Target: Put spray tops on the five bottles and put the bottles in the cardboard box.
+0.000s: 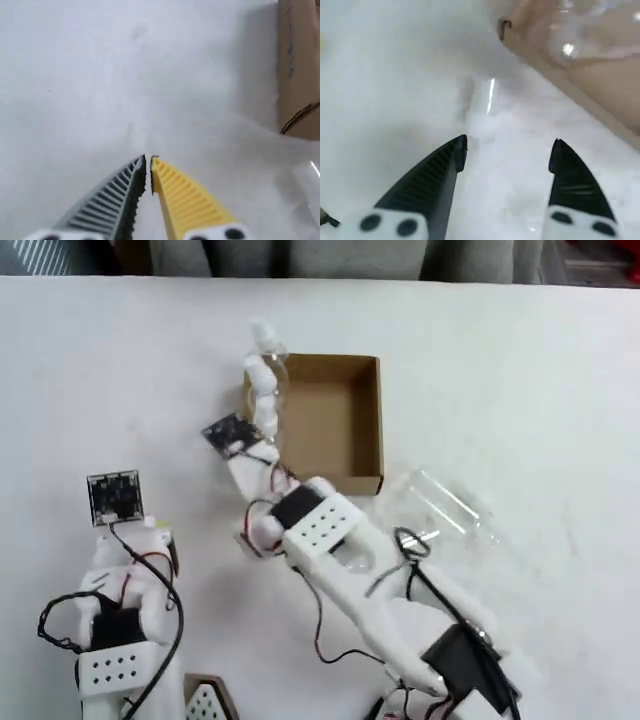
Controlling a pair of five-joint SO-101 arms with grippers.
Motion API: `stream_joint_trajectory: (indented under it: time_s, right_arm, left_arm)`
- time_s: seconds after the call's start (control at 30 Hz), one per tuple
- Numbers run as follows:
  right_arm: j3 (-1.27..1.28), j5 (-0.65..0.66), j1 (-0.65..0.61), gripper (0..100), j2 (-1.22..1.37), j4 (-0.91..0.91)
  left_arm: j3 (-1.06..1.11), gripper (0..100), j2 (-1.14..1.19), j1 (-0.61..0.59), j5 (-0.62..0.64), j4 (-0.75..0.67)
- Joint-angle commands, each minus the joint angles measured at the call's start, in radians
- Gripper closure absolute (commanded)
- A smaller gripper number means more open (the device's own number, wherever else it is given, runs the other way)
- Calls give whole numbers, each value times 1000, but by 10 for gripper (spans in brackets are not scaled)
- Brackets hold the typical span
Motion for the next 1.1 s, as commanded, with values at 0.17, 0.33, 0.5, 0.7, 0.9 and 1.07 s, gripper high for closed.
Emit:
stream_joint_trajectory:
  time_s: [0.17,0.33,0.5,0.7,0.9,1.07]
  right_arm:
    - [-209,172,374,766,-297,363]
    - [-216,364,650,901,-410,398]
    - [-187,574,812,967,-415,452]
    - [14,582,834,971,-417,357]
    - [239,588,872,971,-417,64]
    - [269,631,992,964,-417,-2]
  left_arm:
    - [-51,962,-12,-10,6,-26]
    - [-51,962,-12,-10,6,-26]
    - [-51,962,-12,-10,6,-26]
    - [-49,962,-12,-10,6,-26]
    - [-49,962,-12,-10,6,-26]
    - [-48,962,-12,-10,6,-25]
